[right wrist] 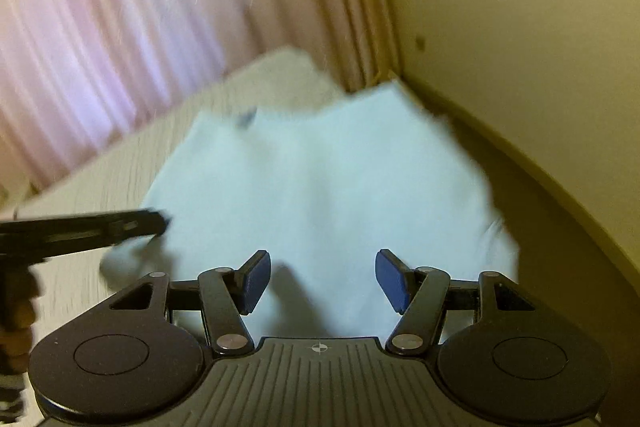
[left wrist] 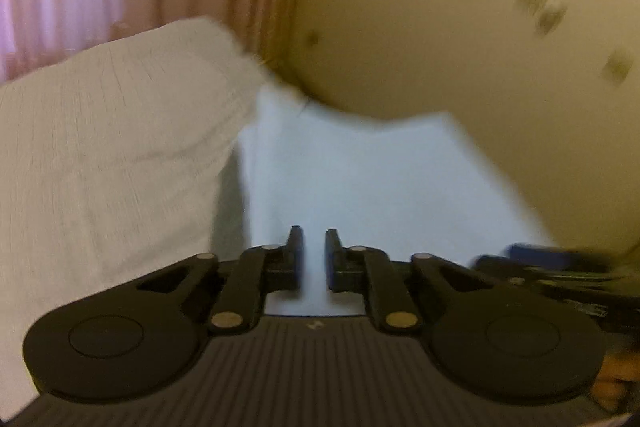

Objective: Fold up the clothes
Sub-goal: 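Carry the folded sweatshirt with both grippers onto the clothes stack, then open both grippers and withdraw from the stack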

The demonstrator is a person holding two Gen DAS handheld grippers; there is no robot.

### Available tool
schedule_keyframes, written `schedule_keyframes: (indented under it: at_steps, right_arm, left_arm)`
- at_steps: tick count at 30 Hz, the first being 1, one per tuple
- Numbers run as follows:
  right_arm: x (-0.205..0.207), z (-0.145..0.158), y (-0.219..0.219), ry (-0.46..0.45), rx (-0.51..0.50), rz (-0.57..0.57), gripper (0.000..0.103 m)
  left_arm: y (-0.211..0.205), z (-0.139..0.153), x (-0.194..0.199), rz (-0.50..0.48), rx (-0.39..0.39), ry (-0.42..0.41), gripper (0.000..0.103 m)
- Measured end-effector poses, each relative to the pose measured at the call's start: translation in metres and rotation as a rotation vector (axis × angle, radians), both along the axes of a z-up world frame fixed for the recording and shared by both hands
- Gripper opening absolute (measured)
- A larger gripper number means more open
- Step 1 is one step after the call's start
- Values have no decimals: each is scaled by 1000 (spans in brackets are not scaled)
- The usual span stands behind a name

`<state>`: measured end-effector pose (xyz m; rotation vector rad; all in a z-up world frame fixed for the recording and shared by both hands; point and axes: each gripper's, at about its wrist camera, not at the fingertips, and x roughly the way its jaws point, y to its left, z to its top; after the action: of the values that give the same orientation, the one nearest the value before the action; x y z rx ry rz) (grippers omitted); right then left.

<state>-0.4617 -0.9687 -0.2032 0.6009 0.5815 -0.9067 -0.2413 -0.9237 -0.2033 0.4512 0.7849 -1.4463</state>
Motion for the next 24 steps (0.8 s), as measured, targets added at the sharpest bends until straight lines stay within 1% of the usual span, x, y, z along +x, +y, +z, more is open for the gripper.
schedule_keyframes:
  at_steps: [1,4,6,8,10,12,13,14,15,17,21,24]
  right_arm:
    - [6,-7,5,22,3,13,63]
    - [20,-21,12,97,-20,43,63]
    - [23,-22,14,124,-31,38,63]
    - [21,-15,17,123,-21,15,63]
    - [16,-6,19,114,-4,-12,63]
    - [13,1,21,86,21,-35,63]
    - [11,4,23,80,36,-49,71]
    - [8,8,29,83,47,-70,88]
    - [4,11,36,84,48,-89,92]
    - [-1,18,46,90,51,-117,92]
    - [-10,32,65,102,87,-163,92]
    - [-15,44,77,108,85,-182,92]
  left_arm:
    - [-1,-10,0,6,3,-3,9]
    - [-1,-25,3,19,12,-18,10]
    - [-3,-29,2,8,10,-30,11]
    - [-4,-27,1,7,18,-26,11]
    - [-4,-20,2,15,29,-16,11]
    - [-1,-7,-2,20,27,-24,11]
    - [4,2,-5,22,24,-37,11]
    - [10,10,-7,27,24,-50,11]
    - [15,17,-9,38,31,-63,13]
    - [29,31,-13,65,43,-79,25]
    - [58,54,-20,105,74,-86,32]
    - [77,68,-25,117,96,-92,39]
